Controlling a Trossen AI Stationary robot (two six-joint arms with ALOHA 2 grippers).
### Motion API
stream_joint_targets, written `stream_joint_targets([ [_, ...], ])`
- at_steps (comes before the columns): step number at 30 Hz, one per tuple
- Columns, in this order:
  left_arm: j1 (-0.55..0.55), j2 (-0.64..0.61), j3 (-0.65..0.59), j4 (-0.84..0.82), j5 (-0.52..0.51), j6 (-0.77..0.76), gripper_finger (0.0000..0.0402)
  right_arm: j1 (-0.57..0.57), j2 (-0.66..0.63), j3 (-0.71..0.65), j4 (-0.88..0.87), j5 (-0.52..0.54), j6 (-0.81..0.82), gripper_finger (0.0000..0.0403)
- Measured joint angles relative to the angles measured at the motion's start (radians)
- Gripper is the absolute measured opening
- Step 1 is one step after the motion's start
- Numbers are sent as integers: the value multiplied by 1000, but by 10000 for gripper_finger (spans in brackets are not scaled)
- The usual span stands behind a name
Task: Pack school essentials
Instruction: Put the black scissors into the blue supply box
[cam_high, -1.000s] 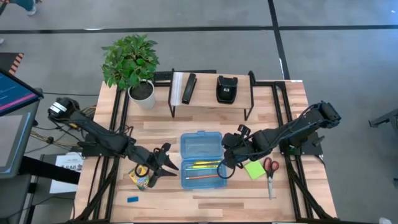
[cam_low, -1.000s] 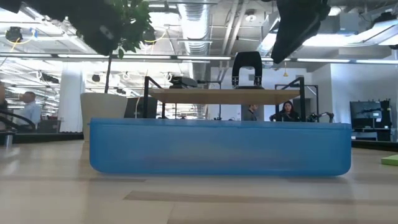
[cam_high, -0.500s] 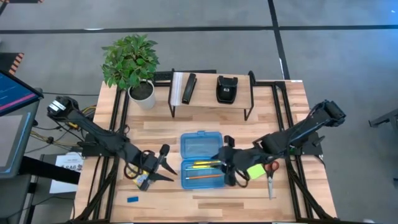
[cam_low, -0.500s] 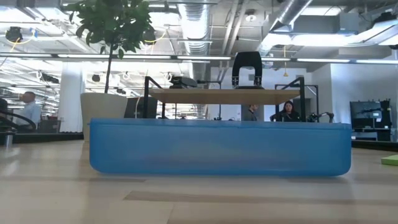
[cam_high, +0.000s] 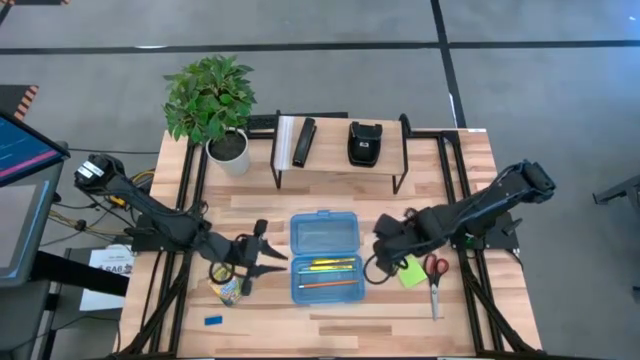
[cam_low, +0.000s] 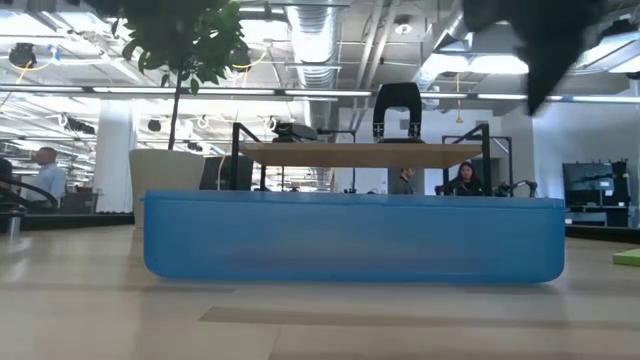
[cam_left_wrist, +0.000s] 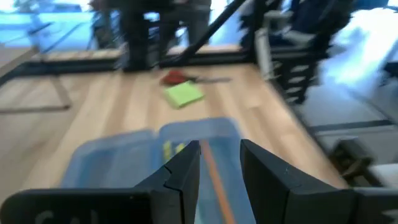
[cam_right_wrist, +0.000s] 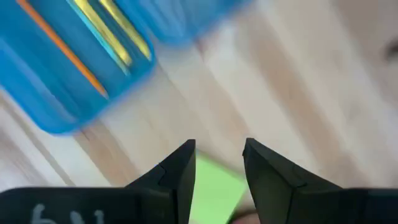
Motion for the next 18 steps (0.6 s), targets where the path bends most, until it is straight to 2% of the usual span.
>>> stream_joint_targets([
  [3, 21, 0, 0, -26, -25, -23, 102, 21, 2, -39, -66, -100, 109, 156],
  [9, 52, 0, 0, -34, 1, -28, 102, 97, 1, -168, 54, -280, 199, 153],
  [14, 69, 0, 0, -31, 27, -22, 102, 148, 2, -238, 92, -340, 307, 151],
  [18, 81, 0, 0, -31, 44, -6, 102, 197, 2, -252, 112, -343, 453, 150],
])
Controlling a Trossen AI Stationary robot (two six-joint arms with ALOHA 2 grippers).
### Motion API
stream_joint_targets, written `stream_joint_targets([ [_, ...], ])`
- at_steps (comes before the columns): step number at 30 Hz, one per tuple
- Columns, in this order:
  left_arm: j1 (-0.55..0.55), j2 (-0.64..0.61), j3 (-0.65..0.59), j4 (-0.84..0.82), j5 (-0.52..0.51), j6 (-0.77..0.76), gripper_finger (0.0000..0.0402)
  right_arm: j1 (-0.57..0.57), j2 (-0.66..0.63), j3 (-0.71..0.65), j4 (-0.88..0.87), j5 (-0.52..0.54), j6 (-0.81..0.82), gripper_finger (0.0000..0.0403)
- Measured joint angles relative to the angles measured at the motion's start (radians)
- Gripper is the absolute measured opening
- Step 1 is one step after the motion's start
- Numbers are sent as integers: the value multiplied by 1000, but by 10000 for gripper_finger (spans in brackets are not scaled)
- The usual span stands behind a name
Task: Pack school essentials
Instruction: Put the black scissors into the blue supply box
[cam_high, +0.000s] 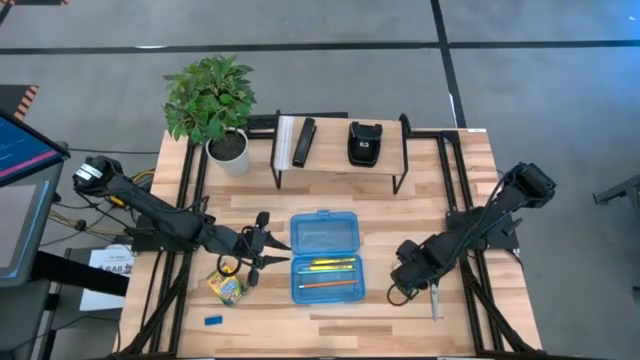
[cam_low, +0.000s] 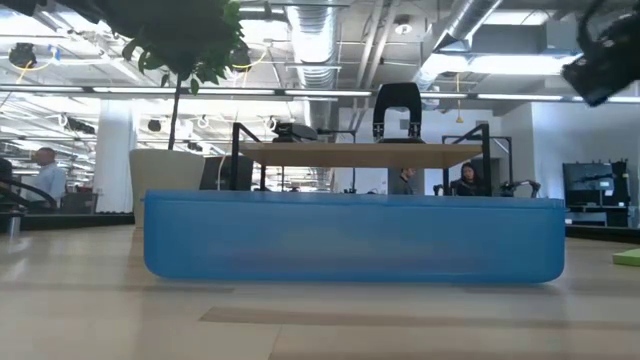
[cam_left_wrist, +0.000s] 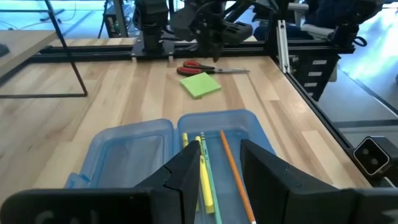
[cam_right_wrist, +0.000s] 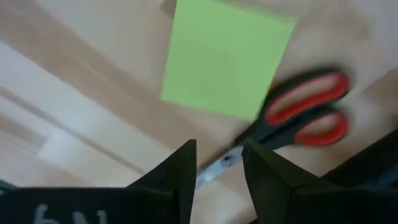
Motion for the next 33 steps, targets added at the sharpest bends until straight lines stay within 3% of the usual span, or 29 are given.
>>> stream_joint_targets([
  [18, 9, 0, 0, -1, 29, -5, 102, 222, -42, -197, 229, -28, 459, 227],
  [26, 9, 0, 0, 0, 29, -15, 102, 271, -47, -329, 455, -16, 617, 226],
  [33, 9, 0, 0, 0, 29, -20, 102, 289, -46, -342, 451, 2, 663, 216],
])
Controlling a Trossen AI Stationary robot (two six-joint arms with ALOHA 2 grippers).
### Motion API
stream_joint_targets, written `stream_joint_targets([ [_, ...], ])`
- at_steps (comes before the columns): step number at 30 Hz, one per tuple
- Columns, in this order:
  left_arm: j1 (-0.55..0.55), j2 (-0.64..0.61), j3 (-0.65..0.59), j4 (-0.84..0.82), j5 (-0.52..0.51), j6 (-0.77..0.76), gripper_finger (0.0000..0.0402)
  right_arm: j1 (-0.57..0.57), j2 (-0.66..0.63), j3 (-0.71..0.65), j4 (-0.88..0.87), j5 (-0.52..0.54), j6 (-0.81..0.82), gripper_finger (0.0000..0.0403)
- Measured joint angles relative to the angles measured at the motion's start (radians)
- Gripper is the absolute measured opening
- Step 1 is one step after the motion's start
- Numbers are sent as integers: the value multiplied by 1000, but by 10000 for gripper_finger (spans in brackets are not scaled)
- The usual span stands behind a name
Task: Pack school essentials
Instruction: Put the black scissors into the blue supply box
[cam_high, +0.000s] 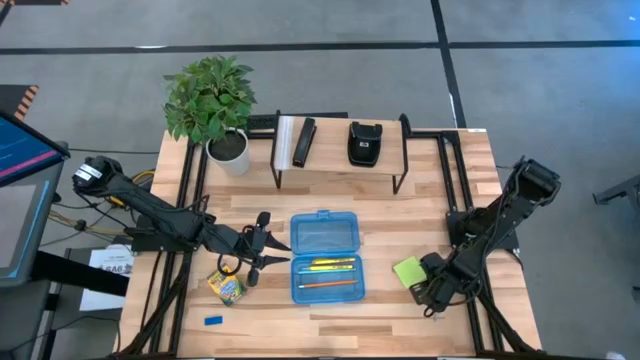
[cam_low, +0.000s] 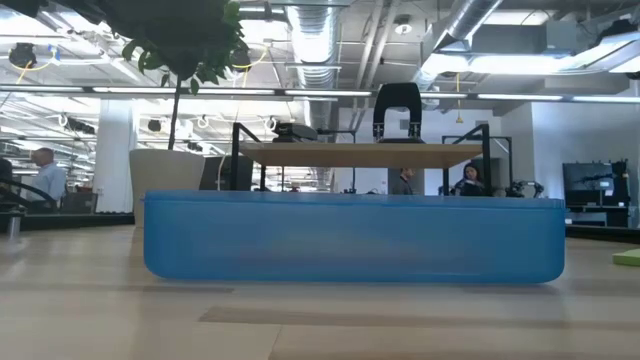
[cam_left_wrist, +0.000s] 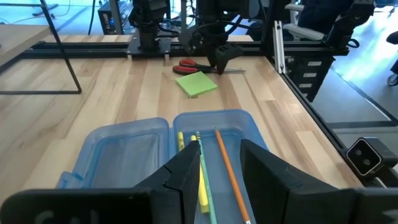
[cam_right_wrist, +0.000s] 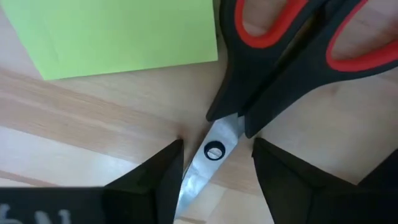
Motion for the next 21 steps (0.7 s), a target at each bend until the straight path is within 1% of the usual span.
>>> stream_joint_targets([
  [4, 0, 0, 0, 0, 0, -19, 102, -3, 1, -1, -11, -1, -13, 182],
  [11, 0, 0, 0, 0, -1, -44, 102, -2, -2, -2, -7, -1, -26, 98],
  [14, 0, 0, 0, 0, -3, -54, 102, 0, -17, -2, -8, 0, 10, 68],
  [17, 0, 0, 0, 0, -3, -66, 102, 0, -44, -5, -22, 19, 25, 50],
  [21, 0, 0, 0, 0, -3, -67, 102, 1, -92, -7, -62, 54, 35, 44],
])
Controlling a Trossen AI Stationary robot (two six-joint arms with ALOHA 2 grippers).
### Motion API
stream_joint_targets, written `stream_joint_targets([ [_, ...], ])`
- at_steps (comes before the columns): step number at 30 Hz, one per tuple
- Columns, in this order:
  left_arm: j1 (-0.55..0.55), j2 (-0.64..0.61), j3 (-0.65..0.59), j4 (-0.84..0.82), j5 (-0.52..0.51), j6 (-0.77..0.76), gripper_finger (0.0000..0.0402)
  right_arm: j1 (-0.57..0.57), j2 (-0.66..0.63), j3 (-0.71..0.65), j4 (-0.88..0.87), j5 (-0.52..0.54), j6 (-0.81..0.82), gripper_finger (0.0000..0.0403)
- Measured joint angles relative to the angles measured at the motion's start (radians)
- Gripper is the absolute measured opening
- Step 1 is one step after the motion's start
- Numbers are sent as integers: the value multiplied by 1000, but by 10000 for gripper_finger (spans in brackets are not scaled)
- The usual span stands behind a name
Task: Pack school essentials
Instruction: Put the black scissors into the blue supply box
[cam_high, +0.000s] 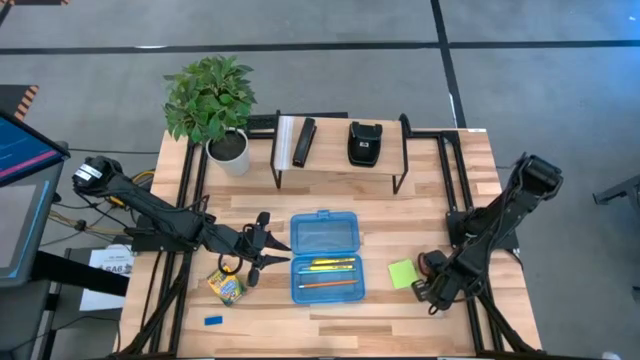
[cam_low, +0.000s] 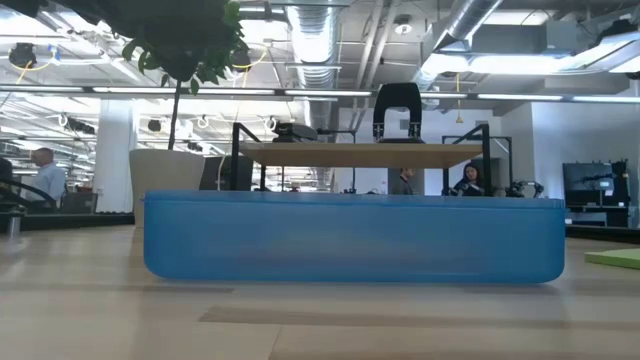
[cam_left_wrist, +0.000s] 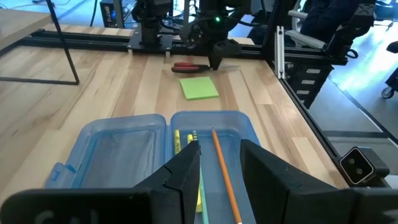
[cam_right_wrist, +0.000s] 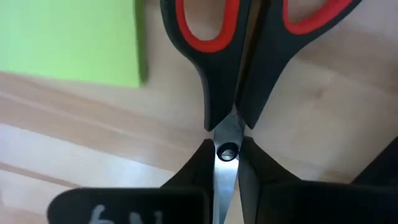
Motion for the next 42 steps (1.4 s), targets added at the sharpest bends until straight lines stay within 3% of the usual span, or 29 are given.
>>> stream_joint_targets([
  [4, 0, 0, 0, 0, 0, 0, 102, -1, -52, 0, -36, 55, -4, 45],
  [13, 0, 0, 0, -3, 0, -3, 102, -34, -206, 3, -8, 286, -147, 45],
  [21, 0, 0, 0, -3, 19, -2, 102, -207, -221, 3, 188, 315, -546, 45],
  [26, -23, -5, 0, 59, 220, 91, 102, -358, -145, 52, 317, 270, -884, 45],
  [33, -81, -39, -15, 86, 226, 193, 102, -497, 53, 322, 286, 176, -1288, 45],
  [42, -110, -232, -150, 199, 183, 186, 102, -529, 359, 728, 95, 85, -1686, 45],
])
